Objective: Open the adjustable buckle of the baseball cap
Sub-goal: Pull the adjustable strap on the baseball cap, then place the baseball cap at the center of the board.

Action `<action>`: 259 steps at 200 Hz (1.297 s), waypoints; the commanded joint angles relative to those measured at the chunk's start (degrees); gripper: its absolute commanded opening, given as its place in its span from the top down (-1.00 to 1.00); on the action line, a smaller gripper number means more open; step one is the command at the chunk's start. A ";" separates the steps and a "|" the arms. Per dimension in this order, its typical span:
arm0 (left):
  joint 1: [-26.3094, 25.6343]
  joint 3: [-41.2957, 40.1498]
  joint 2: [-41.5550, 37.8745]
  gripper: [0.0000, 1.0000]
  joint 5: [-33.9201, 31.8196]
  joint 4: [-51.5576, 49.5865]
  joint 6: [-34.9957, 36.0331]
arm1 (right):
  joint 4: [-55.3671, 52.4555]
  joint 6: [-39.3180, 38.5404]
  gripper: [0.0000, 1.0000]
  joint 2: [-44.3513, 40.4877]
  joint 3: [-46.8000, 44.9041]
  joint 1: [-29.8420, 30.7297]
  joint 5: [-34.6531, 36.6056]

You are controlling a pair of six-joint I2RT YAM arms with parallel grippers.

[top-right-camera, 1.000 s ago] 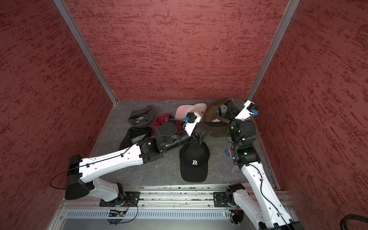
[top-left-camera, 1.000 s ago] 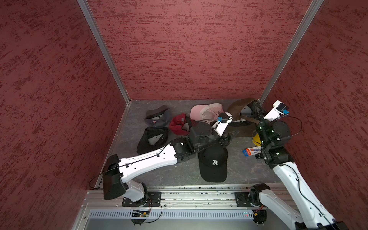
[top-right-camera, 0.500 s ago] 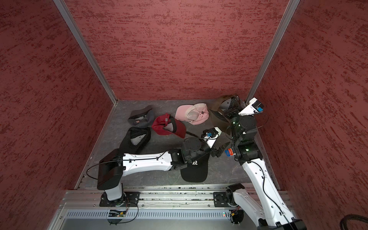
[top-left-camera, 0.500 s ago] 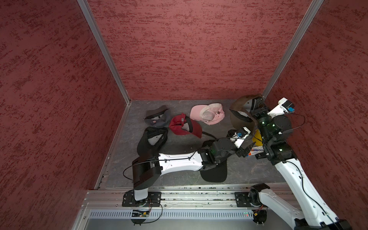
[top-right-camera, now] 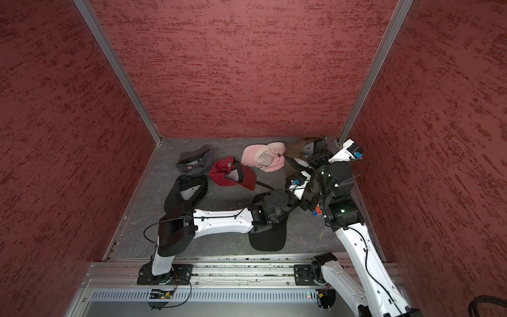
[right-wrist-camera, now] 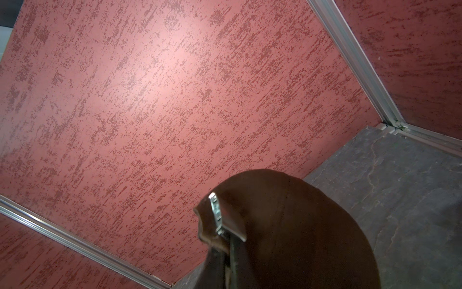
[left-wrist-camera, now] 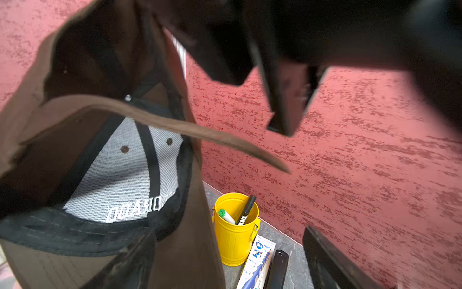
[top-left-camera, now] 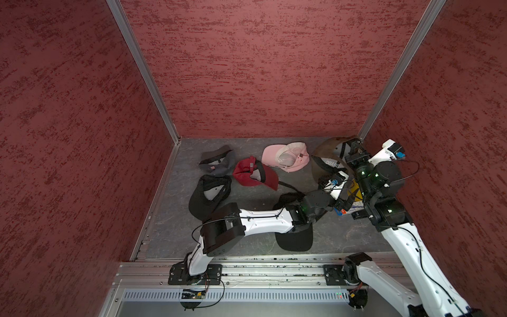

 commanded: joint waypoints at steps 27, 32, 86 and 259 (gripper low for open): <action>2.92 6.86 3.52 -0.75 0.35 -9.45 -5.37 | -1.40 1.84 1.00 -1.70 0.34 0.87 -1.02; 3.16 7.17 3.74 -0.73 0.90 -9.61 -5.48 | -1.33 2.21 1.00 -1.78 0.09 0.92 -0.97; 4.77 8.41 5.38 -0.28 6.56 -10.59 -6.50 | -0.74 3.54 1.00 -1.76 -1.03 1.19 -2.58; 8.95 -8.32 -14.57 1.00 19.93 -20.22 -12.84 | 8.09 -7.81 0.09 -0.48 -4.29 1.44 -18.77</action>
